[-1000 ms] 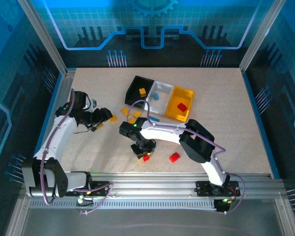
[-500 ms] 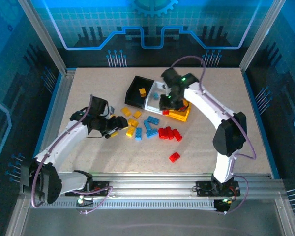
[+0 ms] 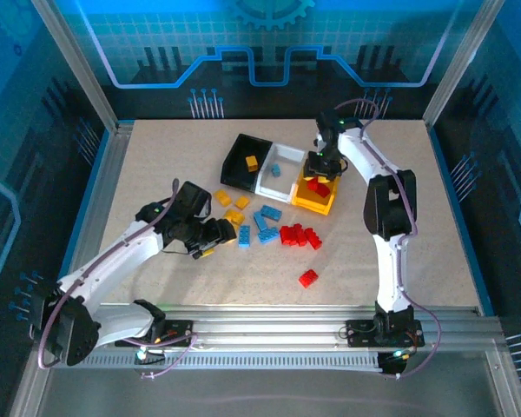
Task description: Sort the legos into containers by color
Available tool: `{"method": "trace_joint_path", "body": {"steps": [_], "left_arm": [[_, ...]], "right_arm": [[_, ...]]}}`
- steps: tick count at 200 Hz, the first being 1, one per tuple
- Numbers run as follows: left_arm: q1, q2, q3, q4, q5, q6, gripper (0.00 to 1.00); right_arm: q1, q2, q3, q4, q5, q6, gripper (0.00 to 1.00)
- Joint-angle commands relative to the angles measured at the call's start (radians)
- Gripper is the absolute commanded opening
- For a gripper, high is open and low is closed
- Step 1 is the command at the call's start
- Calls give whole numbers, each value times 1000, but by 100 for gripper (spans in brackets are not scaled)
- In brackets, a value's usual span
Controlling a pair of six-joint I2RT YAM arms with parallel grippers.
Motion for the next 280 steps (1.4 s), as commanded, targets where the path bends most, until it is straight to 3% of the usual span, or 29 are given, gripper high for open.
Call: {"method": "trace_joint_path", "body": {"steps": [1, 50, 76, 118, 149, 195, 225, 280], "left_arm": [[-4, -44, 26, -70, -52, -50, 70], [68, -2, 48, -88, -10, 61, 73], [128, 62, 64, -71, 47, 150, 73], [134, 174, 58, -21, 71, 245, 73], [126, 168, 55, 4, 71, 176, 73], [98, 123, 6, 33, 9, 74, 73], [87, 93, -5, 33, -1, 35, 73], [87, 176, 71, 13, -4, 126, 74]], "right_arm": [[-17, 18, 64, -15, -42, -35, 44], [-5, -82, 18, -44, -13, -12, 50], [60, -254, -158, -39, 19, 10, 53], [251, -512, -546, -53, 74, 92, 65], [351, -665, -824, -10, 61, 342, 78], [334, -976, -1133, 252, 91, 828, 82], [322, -967, -1208, 313, 6, 1039, 82], [350, -923, -1274, 346, -18, 1184, 79]]}}
